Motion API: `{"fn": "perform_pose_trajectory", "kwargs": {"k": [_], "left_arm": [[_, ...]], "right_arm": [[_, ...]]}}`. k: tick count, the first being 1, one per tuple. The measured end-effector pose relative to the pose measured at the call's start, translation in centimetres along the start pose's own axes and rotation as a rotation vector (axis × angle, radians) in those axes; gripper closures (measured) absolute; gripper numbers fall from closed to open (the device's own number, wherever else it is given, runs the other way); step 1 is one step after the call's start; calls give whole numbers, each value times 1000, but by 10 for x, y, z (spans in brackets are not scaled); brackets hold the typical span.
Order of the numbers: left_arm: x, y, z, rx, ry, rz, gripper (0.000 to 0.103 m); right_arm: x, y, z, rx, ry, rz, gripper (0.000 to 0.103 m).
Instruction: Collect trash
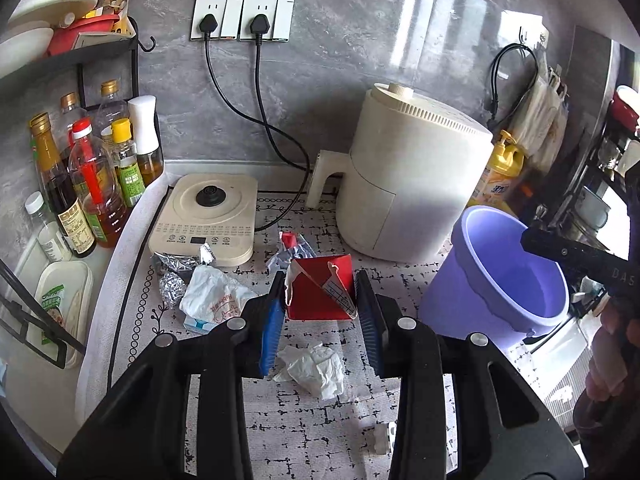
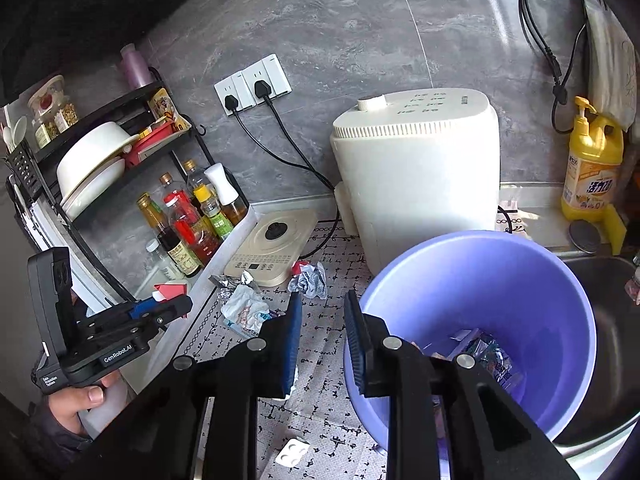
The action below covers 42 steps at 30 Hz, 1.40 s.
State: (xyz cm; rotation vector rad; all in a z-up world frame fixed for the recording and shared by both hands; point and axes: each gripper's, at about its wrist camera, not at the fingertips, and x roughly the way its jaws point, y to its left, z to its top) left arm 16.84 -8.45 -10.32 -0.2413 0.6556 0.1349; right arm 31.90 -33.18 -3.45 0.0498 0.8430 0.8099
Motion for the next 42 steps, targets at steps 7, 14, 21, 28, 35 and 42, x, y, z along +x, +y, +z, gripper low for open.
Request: {"fn": "perform_pose_trajectory", "kwargs": {"k": [7,14,21,28,35,42], "left_arm": [[-3,11,-18,-19,24,38,69],[-1,34,-46,-74,63,72,69],[12,54,-95,-146,163,86,69],[19,67,-124,-178,220,83,69],[15,73,-133,-175,220,57,69],[10,77,-117,-164,185,40,69]], "right_arm": [[9,26,-24,-82,54,63,57],[37,48,-70,-146,204,78,57],[69,46,-118,-123,361,57,57],[97,44,-149,-104,466,52,58],[123,47,-169,-95,553,25,74],[119,56,-149,-99,500,29,80]]}}
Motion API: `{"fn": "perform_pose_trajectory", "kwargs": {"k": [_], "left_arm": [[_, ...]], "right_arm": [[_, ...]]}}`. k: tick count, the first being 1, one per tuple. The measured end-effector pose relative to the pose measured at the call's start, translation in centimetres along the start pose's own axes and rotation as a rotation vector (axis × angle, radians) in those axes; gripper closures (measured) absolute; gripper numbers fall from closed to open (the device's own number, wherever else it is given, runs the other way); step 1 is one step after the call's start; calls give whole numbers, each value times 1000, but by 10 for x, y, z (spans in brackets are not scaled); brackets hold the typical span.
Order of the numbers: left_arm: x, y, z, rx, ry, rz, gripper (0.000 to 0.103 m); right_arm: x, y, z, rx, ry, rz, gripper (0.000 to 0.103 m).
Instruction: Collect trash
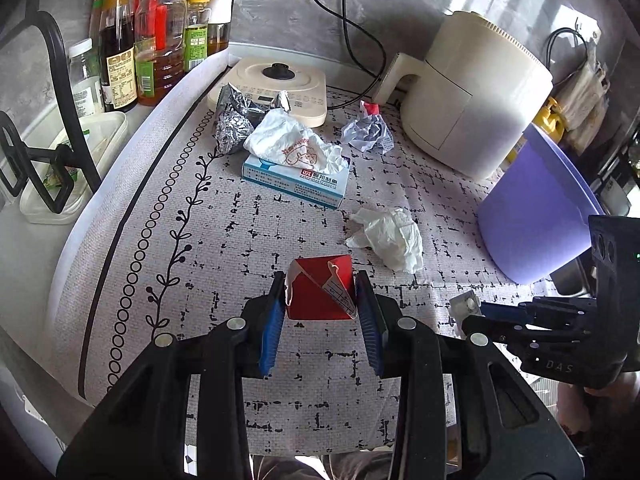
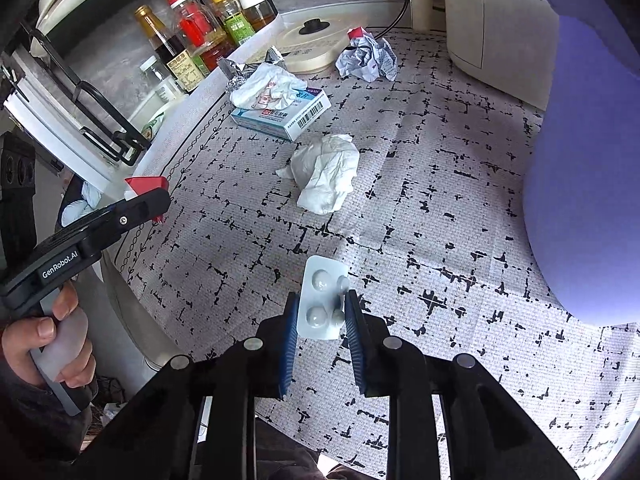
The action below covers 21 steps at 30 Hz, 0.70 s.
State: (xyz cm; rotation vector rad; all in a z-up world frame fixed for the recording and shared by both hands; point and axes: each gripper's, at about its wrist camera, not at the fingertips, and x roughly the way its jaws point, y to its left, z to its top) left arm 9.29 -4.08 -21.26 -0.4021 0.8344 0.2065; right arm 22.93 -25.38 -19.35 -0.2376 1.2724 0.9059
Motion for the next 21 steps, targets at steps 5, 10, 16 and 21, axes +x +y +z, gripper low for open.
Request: {"fn": "perform_pose_trajectory", "kwargs": {"k": [5,10,16,21], "left_arm": [[-10,-6,20,31,-46,-15,69],[-20,-22,40,77,-96,-36,69],[-23,-47,64,126,-139,-69,69],[-23,-73,84,177,-172,-103,69]], "right_arm": [[-21,3,17,-3,-66,-4,80],[-53,4,35,-19,-168,-21,80],[-96,-8,58,-24,-292,-52,80],[-126,-30,69,6,-374,-90,79]]}}
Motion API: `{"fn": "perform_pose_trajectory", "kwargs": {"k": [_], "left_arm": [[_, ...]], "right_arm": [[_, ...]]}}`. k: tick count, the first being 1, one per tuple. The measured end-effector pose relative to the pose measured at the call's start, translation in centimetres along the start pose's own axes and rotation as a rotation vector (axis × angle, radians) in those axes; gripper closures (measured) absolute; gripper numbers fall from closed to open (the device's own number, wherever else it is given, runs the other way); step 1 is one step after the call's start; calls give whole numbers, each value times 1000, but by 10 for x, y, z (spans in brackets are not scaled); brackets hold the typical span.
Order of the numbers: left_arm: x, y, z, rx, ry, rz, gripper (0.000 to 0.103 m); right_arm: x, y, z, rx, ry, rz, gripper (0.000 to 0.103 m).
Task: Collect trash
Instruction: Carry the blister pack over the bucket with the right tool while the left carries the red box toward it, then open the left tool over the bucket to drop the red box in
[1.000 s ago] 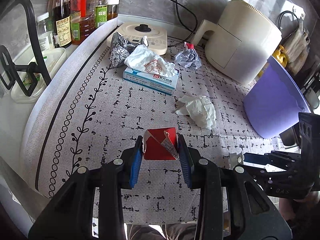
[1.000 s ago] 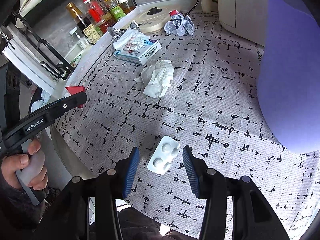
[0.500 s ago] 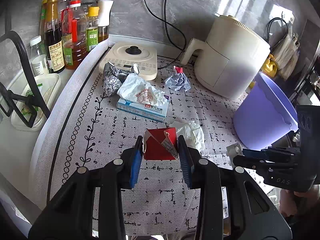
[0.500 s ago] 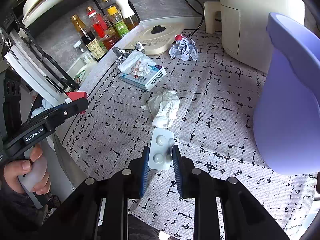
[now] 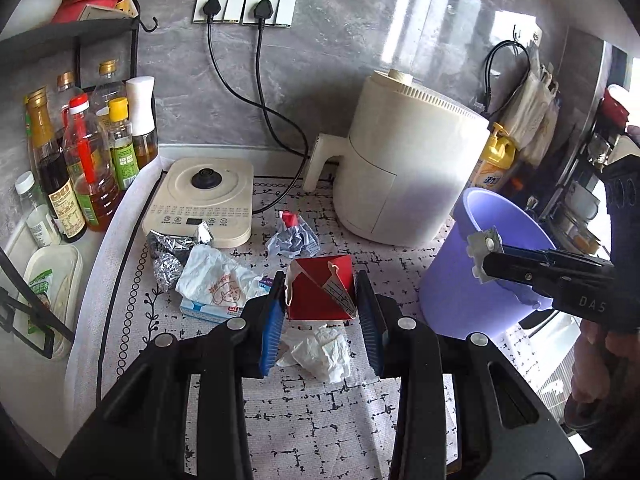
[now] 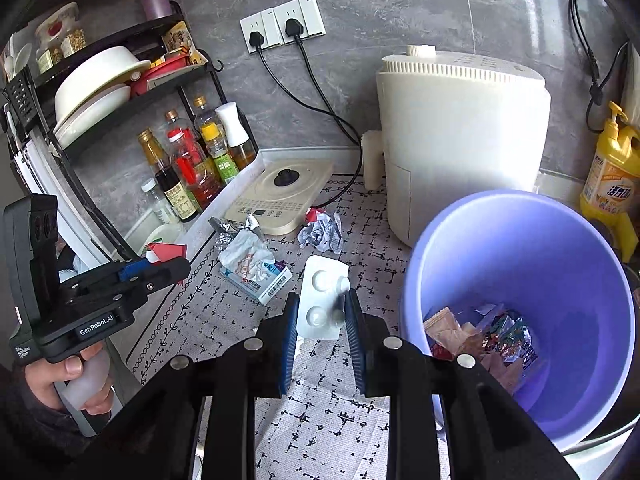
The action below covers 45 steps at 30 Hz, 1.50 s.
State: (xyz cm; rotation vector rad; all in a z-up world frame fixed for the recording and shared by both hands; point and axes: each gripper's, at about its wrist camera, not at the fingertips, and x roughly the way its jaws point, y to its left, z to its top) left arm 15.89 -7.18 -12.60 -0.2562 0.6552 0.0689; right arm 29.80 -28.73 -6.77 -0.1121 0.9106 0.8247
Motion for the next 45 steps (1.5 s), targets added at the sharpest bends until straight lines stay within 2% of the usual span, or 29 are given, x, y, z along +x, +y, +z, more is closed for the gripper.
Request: {"fn": "perform_pose_trajectory", "kwargs": {"k": [11,13,14,15,16,17,23,33,34,35,36,37,39,40,43,45], "left_arm": [[24,-54,38,102,-40,-98,69],[29,-64,43,118,-41,-119,69],[31,-71,46,130,-41,-129,69],[34,-76,48,142,-42,-139,69],[36,-82,50,152,-42,-150,69],[39,-88,52,161,-43,-161,69],[55,-122,61,217,-36,-228,69],[79,-184,68,298,-16,-342,68],[81,-190,68,305,-15,-351,64],[83,-195,69,307,-12,-352,56],[84,-199,69,302,-17,-344,31],[84,-201,70,292,-30,-339,17],[84,-201,70,269,-37,-349,14],[85,-200,70,262,-33,-342,9],[83,-191,68,241,-35,-302,7],[81,-181,66,221,-31,-283,6]], "right_arm": [[-47,-58,19,69,-118,-115,79],[-55,-69,21,85,-136,-147,77],[-60,-74,21,91,-149,-177,74],[-65,-80,21,100,-161,-198,53],[-71,-87,20,118,-180,-213,45],[-77,-93,18,135,-197,-227,43],[-101,-128,5,221,-222,-280,43],[-143,-161,-27,309,-262,-379,43],[-147,-164,-30,316,-264,-388,43],[-150,-166,-32,322,-266,-396,42],[-153,-168,-35,327,-269,-403,40],[-156,-170,-37,332,-271,-410,38],[-161,-173,-41,339,-275,-421,32],[-162,-173,-43,339,-276,-423,31],[-161,-172,-44,331,-272,-417,24],[-158,-168,-43,320,-275,-409,13]]}}
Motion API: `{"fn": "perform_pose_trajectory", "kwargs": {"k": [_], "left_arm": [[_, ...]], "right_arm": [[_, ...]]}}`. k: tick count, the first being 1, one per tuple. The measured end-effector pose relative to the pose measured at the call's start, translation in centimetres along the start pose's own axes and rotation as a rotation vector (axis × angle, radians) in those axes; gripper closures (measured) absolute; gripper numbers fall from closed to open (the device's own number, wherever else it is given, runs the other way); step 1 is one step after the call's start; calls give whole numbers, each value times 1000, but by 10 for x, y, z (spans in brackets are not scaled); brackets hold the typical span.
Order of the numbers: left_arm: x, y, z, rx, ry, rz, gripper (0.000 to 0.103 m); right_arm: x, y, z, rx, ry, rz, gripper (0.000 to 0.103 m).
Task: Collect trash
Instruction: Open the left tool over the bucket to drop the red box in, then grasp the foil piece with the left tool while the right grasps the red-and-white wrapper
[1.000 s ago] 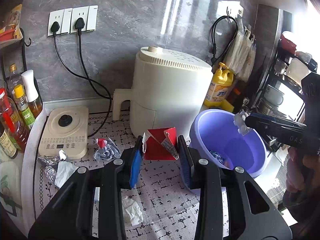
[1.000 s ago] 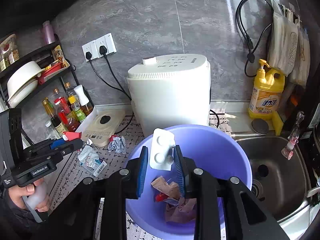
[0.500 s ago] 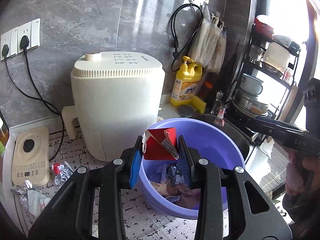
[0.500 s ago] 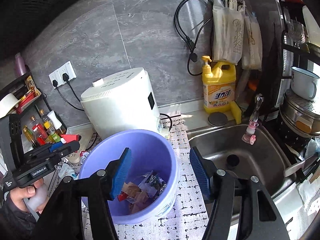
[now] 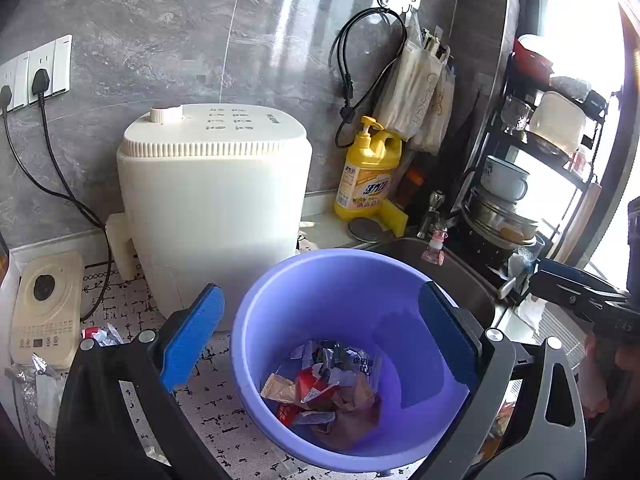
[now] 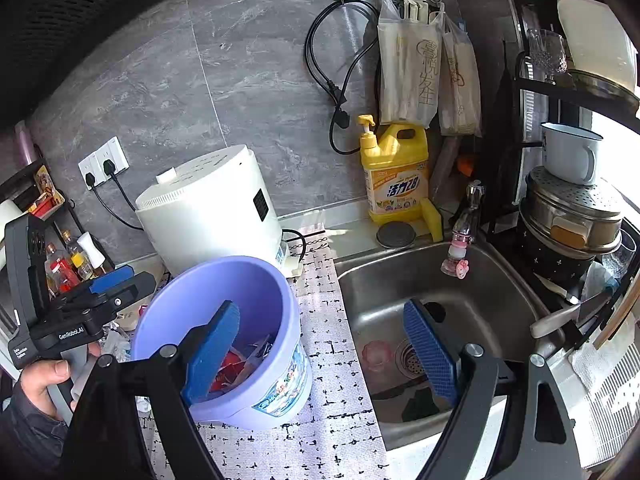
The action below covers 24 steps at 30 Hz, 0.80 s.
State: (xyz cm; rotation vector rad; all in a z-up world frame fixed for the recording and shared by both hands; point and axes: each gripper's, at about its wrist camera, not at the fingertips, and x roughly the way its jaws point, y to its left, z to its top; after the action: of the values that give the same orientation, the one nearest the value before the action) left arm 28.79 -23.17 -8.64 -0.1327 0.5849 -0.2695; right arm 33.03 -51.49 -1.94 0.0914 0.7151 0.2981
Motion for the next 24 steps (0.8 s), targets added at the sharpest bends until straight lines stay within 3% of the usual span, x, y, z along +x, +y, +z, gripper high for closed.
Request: {"fn": "perform_pose_trajectory", "kwargs": {"k": [2,12,24], "left_arm": [[-7,9,-5,-18,-1,24,6],[-55,58,-36,-123,-2,171,6],[-113,115,-68,-208,-18,329,6]], "right_arm": [[1,8,-1,-16,-6,11,7],[26,63,-10,-88,33,142,8],[45,137,-22,-174,24,221,8]]}}
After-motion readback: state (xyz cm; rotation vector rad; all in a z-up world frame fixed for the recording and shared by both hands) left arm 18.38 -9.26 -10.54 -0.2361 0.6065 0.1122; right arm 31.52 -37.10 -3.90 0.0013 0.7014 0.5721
